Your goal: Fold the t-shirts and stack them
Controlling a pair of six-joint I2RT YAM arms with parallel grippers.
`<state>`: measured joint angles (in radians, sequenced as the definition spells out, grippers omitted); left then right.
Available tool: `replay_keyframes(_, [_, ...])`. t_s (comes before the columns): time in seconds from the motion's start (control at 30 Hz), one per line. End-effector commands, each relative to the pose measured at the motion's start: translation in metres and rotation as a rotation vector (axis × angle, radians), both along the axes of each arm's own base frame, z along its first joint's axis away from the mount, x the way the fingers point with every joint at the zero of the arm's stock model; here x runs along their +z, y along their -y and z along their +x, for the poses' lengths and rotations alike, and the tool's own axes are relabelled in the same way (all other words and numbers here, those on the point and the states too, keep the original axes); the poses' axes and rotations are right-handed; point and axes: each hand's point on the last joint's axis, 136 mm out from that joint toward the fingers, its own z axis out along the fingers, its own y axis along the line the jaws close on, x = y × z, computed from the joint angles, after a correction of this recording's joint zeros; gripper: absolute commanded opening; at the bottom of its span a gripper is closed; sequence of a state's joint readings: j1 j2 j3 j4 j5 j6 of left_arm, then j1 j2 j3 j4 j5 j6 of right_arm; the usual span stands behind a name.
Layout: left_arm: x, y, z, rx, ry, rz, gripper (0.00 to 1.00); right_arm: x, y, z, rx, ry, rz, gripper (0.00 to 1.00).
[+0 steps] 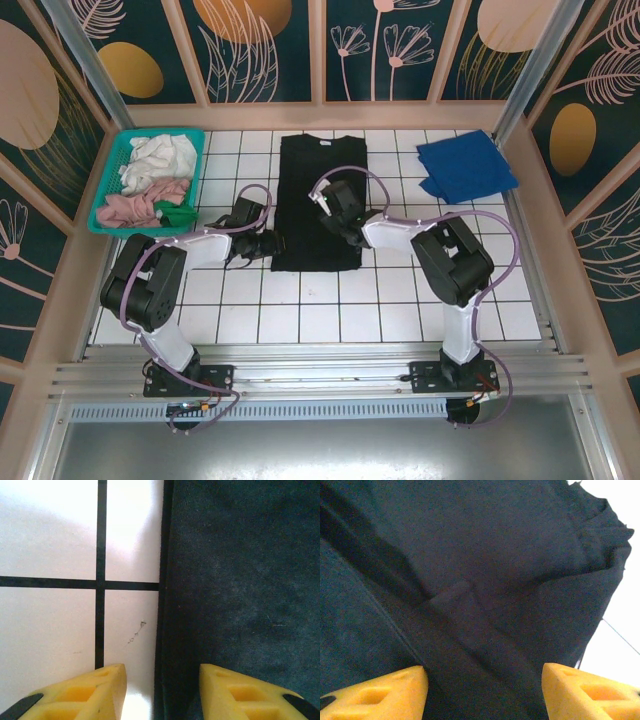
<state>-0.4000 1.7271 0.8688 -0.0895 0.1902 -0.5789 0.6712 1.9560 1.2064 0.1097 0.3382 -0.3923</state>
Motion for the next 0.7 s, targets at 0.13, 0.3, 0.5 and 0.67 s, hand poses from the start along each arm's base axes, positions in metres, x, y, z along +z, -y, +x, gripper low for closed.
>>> replay_keyframes(0.13, [-0.021, -0.002, -0.005, -0.041, -0.05, 0.053, 0.42, -0.008, 0.009, 0.034, 0.002, 0.0, -0.036, 0.62])
replay_keyframes(0.3, [-0.028, -0.004, -0.007, -0.052, -0.069, 0.07, 0.4, -0.002, 0.025, 0.065, -0.044, 0.005, -0.033, 0.64])
replay_keyframes(0.5, [-0.031, -0.004, -0.008, -0.057, -0.08, 0.072, 0.4, 0.027, 0.016, 0.071, -0.064, -0.021, 0.031, 0.67])
replay_keyframes(0.67, [-0.026, -0.003, -0.003, -0.065, -0.071, 0.081, 0.39, 0.038, 0.013, 0.041, -0.066, -0.113, 0.164, 0.66])
